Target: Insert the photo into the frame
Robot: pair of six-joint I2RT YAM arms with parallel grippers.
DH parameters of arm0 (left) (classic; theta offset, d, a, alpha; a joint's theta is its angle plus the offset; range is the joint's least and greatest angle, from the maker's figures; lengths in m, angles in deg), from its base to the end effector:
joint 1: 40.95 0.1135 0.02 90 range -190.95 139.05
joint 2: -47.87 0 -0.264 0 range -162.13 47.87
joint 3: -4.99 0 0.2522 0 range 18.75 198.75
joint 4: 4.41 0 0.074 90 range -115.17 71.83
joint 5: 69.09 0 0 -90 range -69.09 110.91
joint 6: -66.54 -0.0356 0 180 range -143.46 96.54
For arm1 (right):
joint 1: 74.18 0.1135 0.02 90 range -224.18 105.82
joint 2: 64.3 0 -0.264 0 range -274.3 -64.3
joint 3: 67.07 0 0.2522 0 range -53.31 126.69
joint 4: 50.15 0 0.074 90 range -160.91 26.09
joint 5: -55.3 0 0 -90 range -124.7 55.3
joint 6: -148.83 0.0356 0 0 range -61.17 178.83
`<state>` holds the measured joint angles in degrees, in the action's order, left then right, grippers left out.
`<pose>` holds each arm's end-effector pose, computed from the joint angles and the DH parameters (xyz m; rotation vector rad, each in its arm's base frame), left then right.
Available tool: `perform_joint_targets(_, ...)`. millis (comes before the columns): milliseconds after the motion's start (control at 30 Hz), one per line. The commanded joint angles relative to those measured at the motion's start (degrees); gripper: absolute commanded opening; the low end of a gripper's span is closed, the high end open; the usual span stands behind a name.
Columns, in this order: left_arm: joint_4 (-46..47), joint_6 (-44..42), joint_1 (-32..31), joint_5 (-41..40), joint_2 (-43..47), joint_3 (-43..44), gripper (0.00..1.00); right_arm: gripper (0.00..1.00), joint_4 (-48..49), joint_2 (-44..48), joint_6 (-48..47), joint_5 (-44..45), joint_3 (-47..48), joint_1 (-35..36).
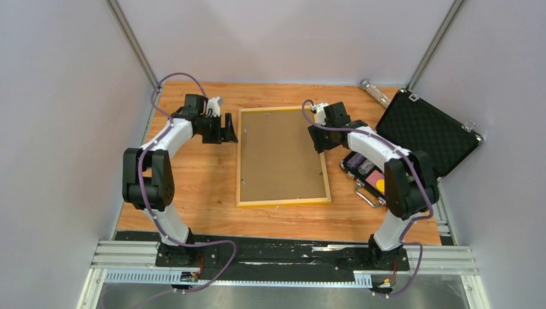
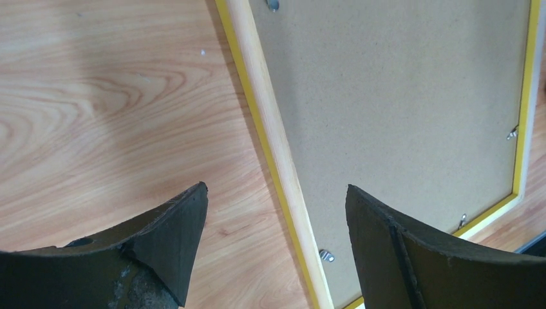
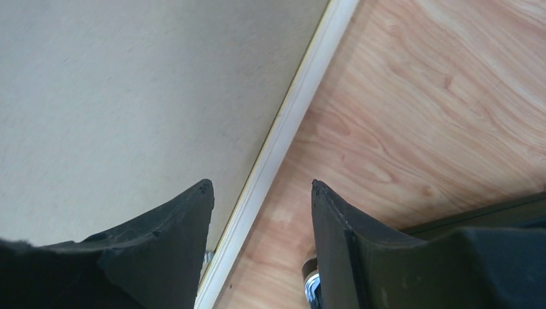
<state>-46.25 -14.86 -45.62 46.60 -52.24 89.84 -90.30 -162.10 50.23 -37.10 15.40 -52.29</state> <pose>0.3648 -0.0453 0.2180 0.0840 2.5508 -0.6636 0.3346 0.1360 0.2181 -0.6849 2.4502 0.1444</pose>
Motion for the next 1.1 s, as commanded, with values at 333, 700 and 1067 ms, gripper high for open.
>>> perform_joint_targets(333, -1.99, 2.12, 0.08, -1.66, -8.55, 11.52, 0.86, 0.5, 2.16, -11.13, 6.74, -6.21, 8.64, -5.93)
perform_joint_targets(700, -3.37, 1.57, -2.5, -4.73, -13.79, 17.18, 0.86, 0.31, 2.53, -13.35, 7.59, -10.18, 7.96, -6.82)
perform_joint_targets(1067, -5.11, 1.37, -4.64, -8.69, -20.38, 21.89, 0.86, 0.03, 2.74, -12.13, 7.05, -14.17, 5.12, -7.53)
